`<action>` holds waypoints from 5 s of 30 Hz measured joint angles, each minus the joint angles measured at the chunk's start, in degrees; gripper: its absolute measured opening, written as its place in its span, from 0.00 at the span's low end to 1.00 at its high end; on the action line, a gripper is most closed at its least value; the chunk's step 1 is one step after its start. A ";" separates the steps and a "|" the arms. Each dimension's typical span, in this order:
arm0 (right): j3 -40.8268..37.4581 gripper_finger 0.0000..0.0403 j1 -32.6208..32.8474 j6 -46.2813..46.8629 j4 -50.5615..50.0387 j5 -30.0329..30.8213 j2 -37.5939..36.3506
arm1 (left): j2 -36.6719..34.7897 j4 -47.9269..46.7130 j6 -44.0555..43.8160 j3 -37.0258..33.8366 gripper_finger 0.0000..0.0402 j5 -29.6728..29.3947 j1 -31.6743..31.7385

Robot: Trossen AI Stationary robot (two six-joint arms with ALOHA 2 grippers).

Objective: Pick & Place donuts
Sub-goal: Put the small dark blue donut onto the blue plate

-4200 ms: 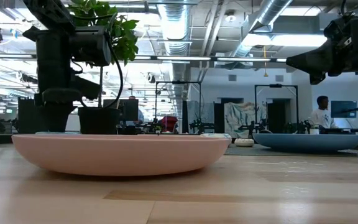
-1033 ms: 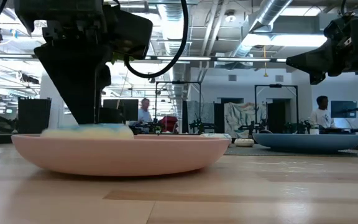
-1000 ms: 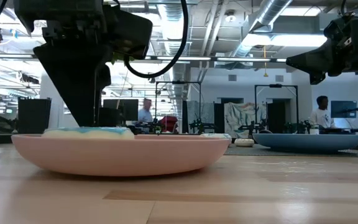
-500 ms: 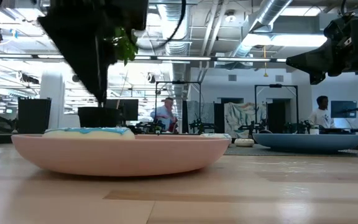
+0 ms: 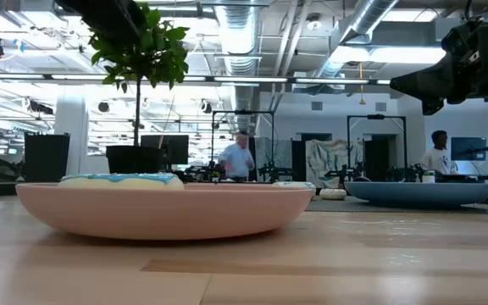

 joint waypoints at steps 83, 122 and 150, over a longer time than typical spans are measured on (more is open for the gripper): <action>45.99 0.00 -8.41 23.83 -21.65 17.93 58.17 | -47.79 8.51 16.08 -29.60 0.00 6.35 14.40; 64.07 0.64 -38.77 32.26 -55.51 1.88 95.94 | -47.65 7.38 14.35 -29.60 0.00 6.20 14.40; 59.56 0.71 -42.95 31.67 -51.22 -3.07 103.15 | -47.63 7.62 12.39 -29.60 0.00 6.20 14.38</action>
